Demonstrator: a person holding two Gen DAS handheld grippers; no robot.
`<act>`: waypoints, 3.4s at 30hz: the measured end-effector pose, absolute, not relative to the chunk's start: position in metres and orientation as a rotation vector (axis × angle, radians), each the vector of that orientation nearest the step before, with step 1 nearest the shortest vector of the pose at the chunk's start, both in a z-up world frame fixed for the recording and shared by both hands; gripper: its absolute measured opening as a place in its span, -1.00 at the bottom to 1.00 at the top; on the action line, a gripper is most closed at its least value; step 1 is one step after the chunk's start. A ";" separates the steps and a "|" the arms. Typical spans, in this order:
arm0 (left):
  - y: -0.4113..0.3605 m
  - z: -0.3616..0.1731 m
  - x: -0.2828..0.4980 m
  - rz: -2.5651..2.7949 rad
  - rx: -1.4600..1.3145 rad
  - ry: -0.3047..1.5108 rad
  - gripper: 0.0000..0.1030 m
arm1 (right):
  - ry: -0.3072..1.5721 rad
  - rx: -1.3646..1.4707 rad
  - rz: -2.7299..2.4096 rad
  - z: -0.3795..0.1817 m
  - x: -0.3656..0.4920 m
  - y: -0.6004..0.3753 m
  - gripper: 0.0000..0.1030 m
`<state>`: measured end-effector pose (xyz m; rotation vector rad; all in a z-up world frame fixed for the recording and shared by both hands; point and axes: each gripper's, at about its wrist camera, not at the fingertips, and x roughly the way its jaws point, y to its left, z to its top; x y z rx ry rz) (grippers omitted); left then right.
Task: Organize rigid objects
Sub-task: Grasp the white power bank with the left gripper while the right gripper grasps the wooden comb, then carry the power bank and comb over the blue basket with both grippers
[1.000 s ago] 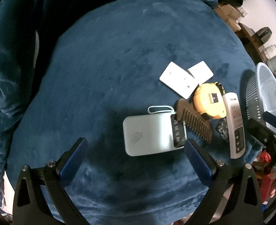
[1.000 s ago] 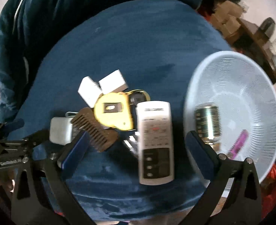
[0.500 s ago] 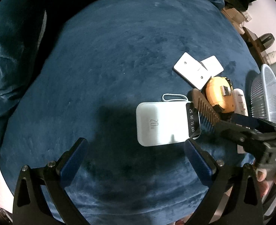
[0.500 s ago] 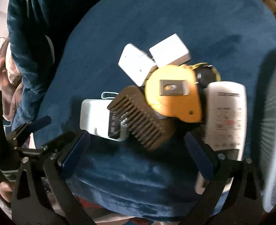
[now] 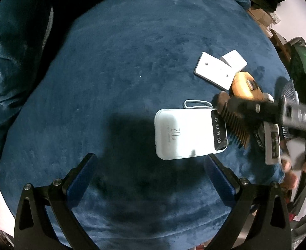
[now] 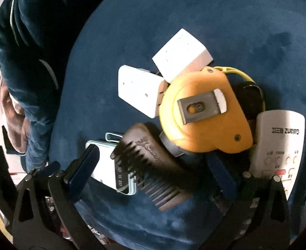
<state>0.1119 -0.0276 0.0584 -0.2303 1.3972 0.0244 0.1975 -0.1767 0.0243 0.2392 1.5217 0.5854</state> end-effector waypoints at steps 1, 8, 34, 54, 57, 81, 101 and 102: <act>-0.029 0.058 0.113 0.022 -0.229 1.398 0.98 | 1.532 0.224 0.612 0.024 0.196 -0.174 1.00; -0.034 0.057 0.115 0.001 -0.218 1.396 0.98 | 1.558 0.076 0.705 0.025 0.176 -0.166 0.85; -0.039 0.051 0.116 0.002 -0.175 1.403 0.98 | 1.602 0.019 0.591 0.029 0.177 -0.182 0.02; -0.124 0.013 0.136 -0.413 0.481 1.289 1.00 | 1.646 0.169 0.519 0.013 0.182 -0.197 -0.03; -0.121 0.006 0.145 -0.472 0.452 1.309 0.95 | 1.637 0.162 0.526 0.014 0.179 -0.202 -0.03; -0.085 0.009 0.168 -0.231 0.080 1.310 0.48 | 1.575 -0.079 0.461 0.012 0.162 -0.145 0.13; -0.073 0.071 0.119 -0.161 -0.008 1.213 0.27 | 1.497 0.211 0.495 0.064 0.164 -0.196 -0.07; -0.072 0.073 0.119 -0.158 -0.006 1.213 0.27 | 1.489 0.223 0.496 0.067 0.162 -0.199 -0.07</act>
